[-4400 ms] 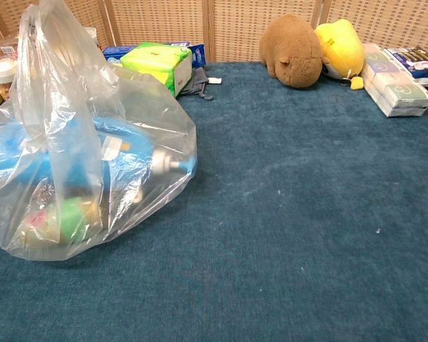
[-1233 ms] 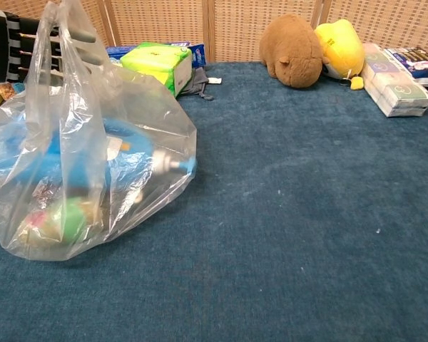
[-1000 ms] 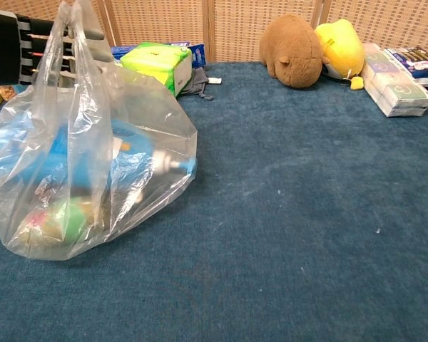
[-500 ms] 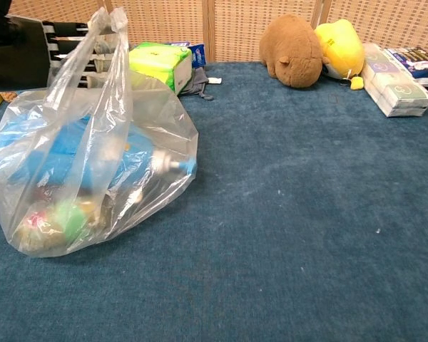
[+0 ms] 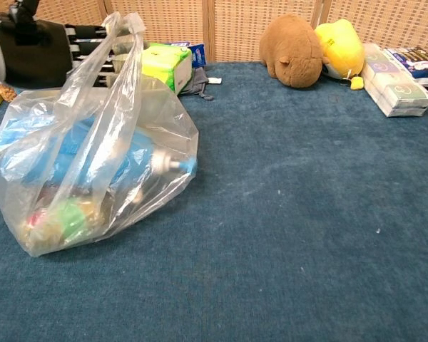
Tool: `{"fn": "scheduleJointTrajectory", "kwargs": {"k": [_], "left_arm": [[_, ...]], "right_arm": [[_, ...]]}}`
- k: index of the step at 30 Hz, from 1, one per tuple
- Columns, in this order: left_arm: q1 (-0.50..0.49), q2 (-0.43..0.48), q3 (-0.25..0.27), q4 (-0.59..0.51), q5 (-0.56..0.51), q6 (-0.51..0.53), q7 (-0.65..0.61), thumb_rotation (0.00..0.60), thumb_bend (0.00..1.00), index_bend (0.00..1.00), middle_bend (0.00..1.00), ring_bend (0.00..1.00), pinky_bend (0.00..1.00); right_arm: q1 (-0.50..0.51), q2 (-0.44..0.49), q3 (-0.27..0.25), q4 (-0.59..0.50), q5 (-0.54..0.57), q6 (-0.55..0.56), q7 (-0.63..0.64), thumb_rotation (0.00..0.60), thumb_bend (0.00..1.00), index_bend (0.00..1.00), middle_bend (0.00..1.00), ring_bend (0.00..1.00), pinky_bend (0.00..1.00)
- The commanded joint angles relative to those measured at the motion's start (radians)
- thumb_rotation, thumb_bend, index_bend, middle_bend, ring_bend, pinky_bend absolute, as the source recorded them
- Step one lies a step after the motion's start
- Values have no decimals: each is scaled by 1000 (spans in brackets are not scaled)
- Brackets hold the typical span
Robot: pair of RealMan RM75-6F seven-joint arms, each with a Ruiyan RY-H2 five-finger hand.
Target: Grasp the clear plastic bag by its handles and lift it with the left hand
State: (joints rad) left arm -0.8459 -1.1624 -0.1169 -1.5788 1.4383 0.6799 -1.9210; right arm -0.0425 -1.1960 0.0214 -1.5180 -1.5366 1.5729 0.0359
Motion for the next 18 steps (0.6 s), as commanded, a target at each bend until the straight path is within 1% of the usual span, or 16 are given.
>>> {"fn": "scheduleJointTrajectory", "kwargs": {"k": [1,5,7,9,12,16,18], "left_arm": [[-10,-20,-43,-17,-65,-34,-8,0,257,170,220,122,167],[-6,-38,-79,-28,-97,-56,-47,0,270,170,220,122,171],[-1,-49,-98,-32,-102,-73,-93,0,284,170,220,122,178],[7,-56,-112,-42,-89,-80,-154,0,289,170,220,122,193],[16,-54,-116,-38,-33,-79,-212,0,290,171,220,130,240],[33,-36,-115,-39,24,-60,-313,0,290,184,226,195,323],[44,-20,-106,-43,62,-37,-368,0,290,215,256,264,382]], "right_arm": [[-2,0,0,0,-1,2,2,94,328,385,382,237,184],[-7,0,-1,4,0,8,10,94,328,385,382,236,184],[-10,0,-2,7,-1,11,14,95,328,385,382,237,184],[-12,1,-2,7,-4,17,16,94,328,385,383,237,184],[-15,3,-2,8,-7,22,20,95,329,385,383,236,184],[-19,5,-1,9,-11,31,25,95,329,385,382,237,184],[-20,5,-1,11,-12,33,28,95,329,385,383,237,184]]}}
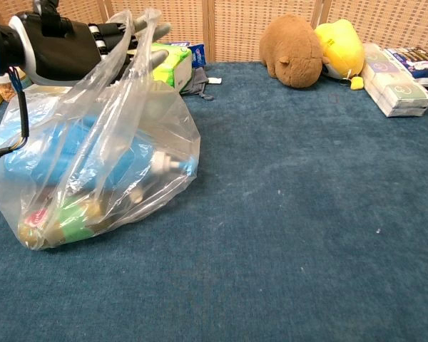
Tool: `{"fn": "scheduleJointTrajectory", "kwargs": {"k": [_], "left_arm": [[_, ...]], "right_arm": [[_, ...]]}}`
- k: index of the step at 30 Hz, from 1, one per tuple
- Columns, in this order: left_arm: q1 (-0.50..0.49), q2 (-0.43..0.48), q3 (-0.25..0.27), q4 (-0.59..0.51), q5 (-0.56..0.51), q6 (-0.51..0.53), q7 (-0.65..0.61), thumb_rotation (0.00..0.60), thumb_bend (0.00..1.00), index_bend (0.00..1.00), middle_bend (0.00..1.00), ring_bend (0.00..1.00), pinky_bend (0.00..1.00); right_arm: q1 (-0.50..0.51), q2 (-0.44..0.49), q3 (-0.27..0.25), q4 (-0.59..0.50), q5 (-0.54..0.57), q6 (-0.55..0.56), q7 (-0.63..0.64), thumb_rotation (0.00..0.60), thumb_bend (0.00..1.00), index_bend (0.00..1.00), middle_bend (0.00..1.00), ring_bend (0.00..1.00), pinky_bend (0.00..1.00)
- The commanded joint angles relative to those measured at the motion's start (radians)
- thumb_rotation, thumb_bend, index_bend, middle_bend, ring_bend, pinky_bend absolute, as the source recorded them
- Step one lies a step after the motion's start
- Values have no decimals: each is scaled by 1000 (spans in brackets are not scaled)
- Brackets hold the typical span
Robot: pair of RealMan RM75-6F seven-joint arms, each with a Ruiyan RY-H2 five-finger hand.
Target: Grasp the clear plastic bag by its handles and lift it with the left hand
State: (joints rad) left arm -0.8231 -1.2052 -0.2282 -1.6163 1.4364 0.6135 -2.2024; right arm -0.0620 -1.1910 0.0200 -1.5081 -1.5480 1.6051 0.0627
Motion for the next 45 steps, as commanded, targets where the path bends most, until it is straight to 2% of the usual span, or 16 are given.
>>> {"fn": "scheduleJointTrajectory", "kwargs": {"k": [1,7,13,19,22,27,30,33,38,45], "left_arm": [[27,32,14,-7,91,49,-129,0,291,228,280,302,413],[51,76,96,33,242,197,-356,0,291,329,401,439,533],[76,93,145,72,261,311,-465,0,295,429,543,593,677],[104,107,177,80,281,457,-578,0,297,442,618,722,809],[95,122,203,66,294,462,-576,0,298,442,622,756,856],[96,148,204,18,273,505,-557,0,298,442,653,792,907],[76,170,223,-2,304,493,-508,0,298,443,669,806,927],[32,211,261,-50,311,396,-457,0,298,443,670,806,923],[-12,232,293,-91,294,300,-389,0,297,442,670,788,738],[-114,219,335,-66,386,271,-432,0,298,421,649,781,830]], "right_arm": [[0,-1,0,1,-2,1,2,96,329,385,383,237,184],[-1,-2,0,3,-7,3,6,97,328,383,383,237,184],[2,-2,0,0,-16,3,4,97,329,381,383,237,184],[4,-1,-1,-7,-25,5,-2,95,329,378,383,237,184],[5,-2,-1,-8,-28,6,-1,94,329,378,383,237,184],[3,-1,-3,-8,-32,10,3,95,329,378,383,237,184],[1,1,-3,-8,-36,15,7,98,329,378,383,237,184],[0,0,-5,-5,-38,18,12,98,329,378,382,237,184],[-2,0,-5,1,-35,17,19,96,328,378,383,237,184],[3,1,-4,-4,-40,14,16,98,328,378,382,237,184]]}}
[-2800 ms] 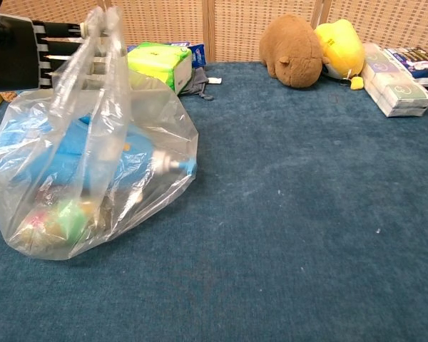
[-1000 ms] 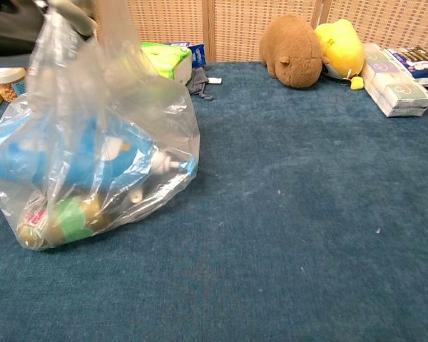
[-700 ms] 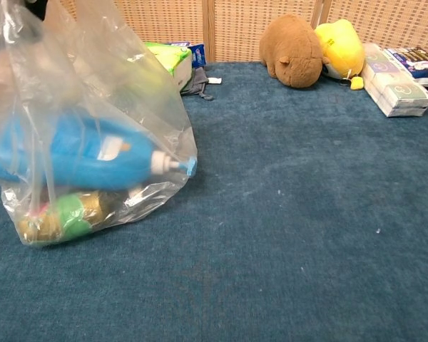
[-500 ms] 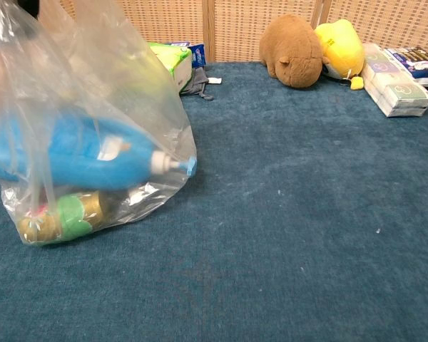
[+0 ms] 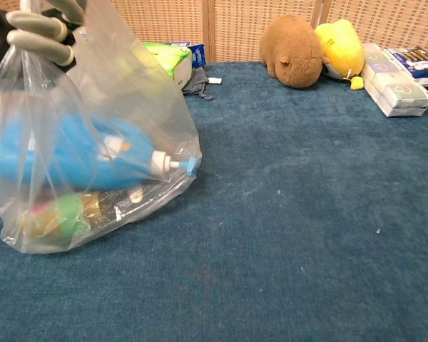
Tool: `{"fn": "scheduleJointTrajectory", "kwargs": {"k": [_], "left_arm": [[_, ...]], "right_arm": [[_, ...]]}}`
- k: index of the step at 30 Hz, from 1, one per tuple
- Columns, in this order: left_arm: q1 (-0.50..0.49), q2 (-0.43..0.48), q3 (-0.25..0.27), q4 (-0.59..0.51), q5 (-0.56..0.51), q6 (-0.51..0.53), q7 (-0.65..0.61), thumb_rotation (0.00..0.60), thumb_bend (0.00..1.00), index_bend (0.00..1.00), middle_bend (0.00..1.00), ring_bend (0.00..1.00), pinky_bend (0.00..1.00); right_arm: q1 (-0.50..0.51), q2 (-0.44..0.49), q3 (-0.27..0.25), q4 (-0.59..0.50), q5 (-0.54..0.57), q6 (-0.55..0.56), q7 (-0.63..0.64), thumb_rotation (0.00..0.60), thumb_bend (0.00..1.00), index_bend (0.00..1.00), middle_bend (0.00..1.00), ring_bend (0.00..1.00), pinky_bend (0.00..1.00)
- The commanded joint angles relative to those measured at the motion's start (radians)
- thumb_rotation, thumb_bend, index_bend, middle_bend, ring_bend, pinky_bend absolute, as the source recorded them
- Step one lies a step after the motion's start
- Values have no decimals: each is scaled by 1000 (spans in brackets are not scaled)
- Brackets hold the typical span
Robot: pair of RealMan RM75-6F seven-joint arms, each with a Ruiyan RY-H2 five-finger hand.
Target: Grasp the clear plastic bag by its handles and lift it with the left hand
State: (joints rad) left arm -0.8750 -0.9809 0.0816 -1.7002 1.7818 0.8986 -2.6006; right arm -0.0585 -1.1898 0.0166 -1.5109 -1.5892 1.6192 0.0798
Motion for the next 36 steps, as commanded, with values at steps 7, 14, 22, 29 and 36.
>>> {"fn": "scheduleJointTrajectory", "kwargs": {"k": [7,14,22,29,36], "left_arm": [[-74,-70,7,52,14,80,-46,0,297,419,648,687,569],[-48,-121,-32,88,0,273,-94,0,298,419,648,671,746],[-41,-18,-50,-8,-102,250,-19,1,361,492,657,684,780],[-55,87,-88,-80,-153,198,78,104,481,569,695,715,812],[-86,171,-159,-115,-206,139,172,122,487,569,695,715,812]], "right_arm": [[-3,-2,-1,4,7,-3,4,97,328,378,382,237,184],[-6,0,-2,5,8,1,6,100,328,378,383,237,184],[-2,-4,-3,8,2,-4,11,98,329,378,383,237,184],[-2,-4,-5,6,-2,-3,12,96,328,378,383,237,184],[-4,-6,-5,9,-6,4,20,96,329,378,383,237,184]]}}
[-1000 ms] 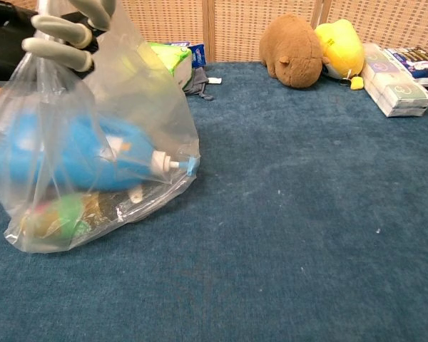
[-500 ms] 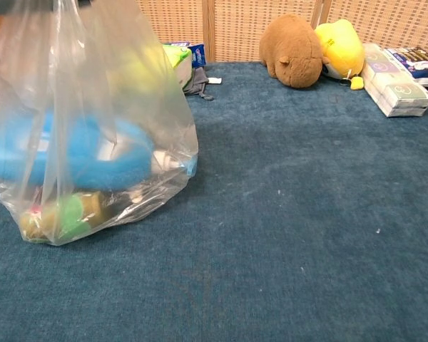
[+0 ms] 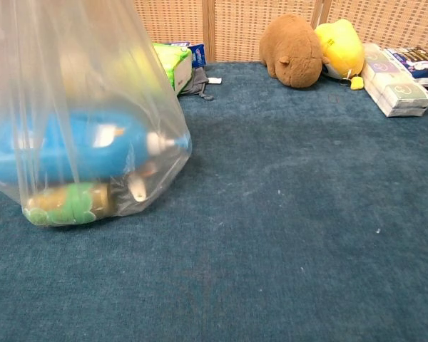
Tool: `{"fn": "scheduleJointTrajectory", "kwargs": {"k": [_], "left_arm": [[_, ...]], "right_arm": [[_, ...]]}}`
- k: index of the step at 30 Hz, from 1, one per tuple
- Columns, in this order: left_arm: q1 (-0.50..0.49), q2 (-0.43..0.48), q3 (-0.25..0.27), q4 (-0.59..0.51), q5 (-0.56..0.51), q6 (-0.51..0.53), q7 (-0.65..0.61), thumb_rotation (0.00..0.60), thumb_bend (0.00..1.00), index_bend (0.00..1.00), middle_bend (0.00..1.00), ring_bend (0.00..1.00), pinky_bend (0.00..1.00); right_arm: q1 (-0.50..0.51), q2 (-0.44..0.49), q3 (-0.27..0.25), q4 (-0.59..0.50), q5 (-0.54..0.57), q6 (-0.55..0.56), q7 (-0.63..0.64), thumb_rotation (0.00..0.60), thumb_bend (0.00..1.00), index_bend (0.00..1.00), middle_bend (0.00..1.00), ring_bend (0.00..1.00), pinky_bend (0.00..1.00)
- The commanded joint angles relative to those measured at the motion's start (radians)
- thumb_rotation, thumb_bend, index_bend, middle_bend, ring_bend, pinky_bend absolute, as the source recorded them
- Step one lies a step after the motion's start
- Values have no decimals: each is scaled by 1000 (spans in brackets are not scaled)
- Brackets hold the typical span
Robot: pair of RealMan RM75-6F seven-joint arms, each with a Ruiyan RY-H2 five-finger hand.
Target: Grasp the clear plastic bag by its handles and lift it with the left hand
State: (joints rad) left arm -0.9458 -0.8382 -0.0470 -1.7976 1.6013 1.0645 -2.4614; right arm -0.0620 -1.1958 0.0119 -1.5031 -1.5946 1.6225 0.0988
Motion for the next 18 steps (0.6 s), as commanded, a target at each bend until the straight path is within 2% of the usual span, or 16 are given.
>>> {"fn": "scheduleJointTrajectory", "kwargs": {"k": [1,7,10,18], "left_arm": [[-20,40,-46,-25,-42,-37,42,123,487,569,695,715,812],[-34,73,-98,-47,-75,-69,65,123,488,570,695,715,811],[-54,96,-147,-67,-101,-97,73,123,488,569,695,715,812],[-87,117,-234,-83,-157,-175,103,123,488,570,695,716,811]], "right_arm": [[-2,-1,0,2,0,3,3,98,329,378,383,237,184],[-5,-1,0,7,0,9,11,99,329,378,383,237,184],[-5,-2,-1,14,2,6,20,98,328,378,383,237,184],[-7,-5,2,26,10,6,35,96,329,378,382,237,184]]}}
